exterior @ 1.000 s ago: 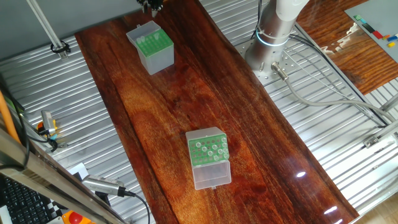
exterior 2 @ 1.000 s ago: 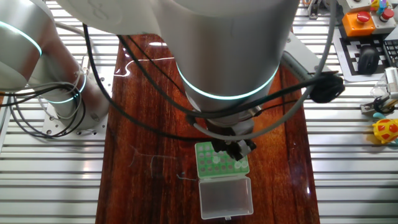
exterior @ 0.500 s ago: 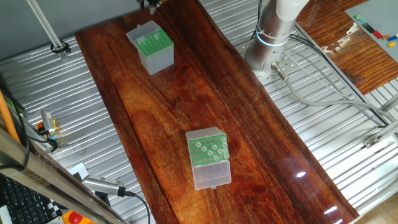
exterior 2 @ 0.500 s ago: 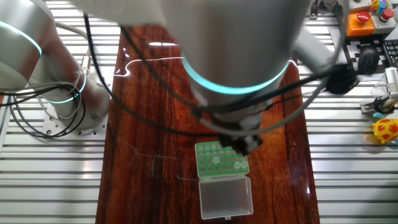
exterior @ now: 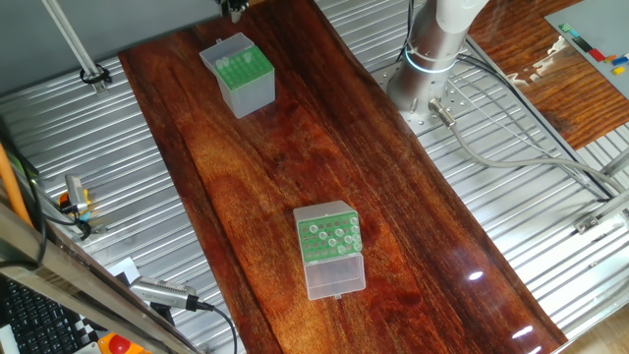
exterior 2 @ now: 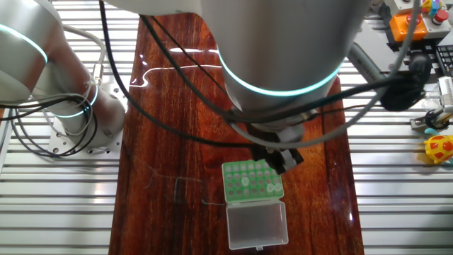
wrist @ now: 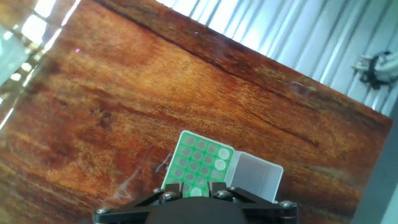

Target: Transfer all large pipette tips from one holder to another

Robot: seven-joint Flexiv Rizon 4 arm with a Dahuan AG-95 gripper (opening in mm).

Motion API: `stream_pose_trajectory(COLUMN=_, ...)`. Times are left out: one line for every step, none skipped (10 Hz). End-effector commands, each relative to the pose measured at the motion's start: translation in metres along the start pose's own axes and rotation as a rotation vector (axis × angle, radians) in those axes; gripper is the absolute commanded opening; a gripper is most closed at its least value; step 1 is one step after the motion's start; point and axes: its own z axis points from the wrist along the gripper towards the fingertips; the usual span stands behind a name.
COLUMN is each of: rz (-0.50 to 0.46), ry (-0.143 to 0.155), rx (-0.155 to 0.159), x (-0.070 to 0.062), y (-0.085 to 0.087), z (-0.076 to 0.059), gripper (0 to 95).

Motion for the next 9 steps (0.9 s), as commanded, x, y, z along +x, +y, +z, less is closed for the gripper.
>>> stream_pose_trajectory(rz=-0.045, ry=0.028, rx=-0.004, x=-0.0009, y=-0.0008, z=0.0002, gripper=19.0)
stream_pose_trajectory(rz=-0.059, ry=0.038, rx=-0.005, x=-0.0009, y=-0.0008, z=0.0002, gripper=19.0)
stream_pose_trajectory(rz=-0.089, ry=0.046, rx=-0.003, x=-0.0009, y=-0.0008, z=0.0002, gripper=19.0)
stream_pose_trajectory(rz=-0.125, ry=0.038, rx=-0.015, x=-0.0009, y=-0.0008, z=0.0002, gripper=19.0)
stream_pose_trajectory(rz=-0.139, ry=0.042, rx=-0.012, x=-0.0009, y=-0.0008, z=0.0002, gripper=19.0)
stream_pose_trajectory(rz=-0.141, ry=0.05, rx=-0.012, x=-0.0009, y=-0.0008, z=0.0002, gripper=19.0)
stream_pose_trajectory(rz=-0.136, ry=0.05, rx=-0.019, x=-0.0009, y=-0.0008, z=0.0002, gripper=19.0)
stream_pose_trajectory(rz=-0.135, ry=0.042, rx=-0.033, x=-0.0009, y=-0.0008, z=0.0002, gripper=19.0)
stream_pose_trajectory(rz=-0.131, ry=0.038, rx=-0.043, x=-0.0043, y=0.0016, z=0.0012, gripper=19.0)
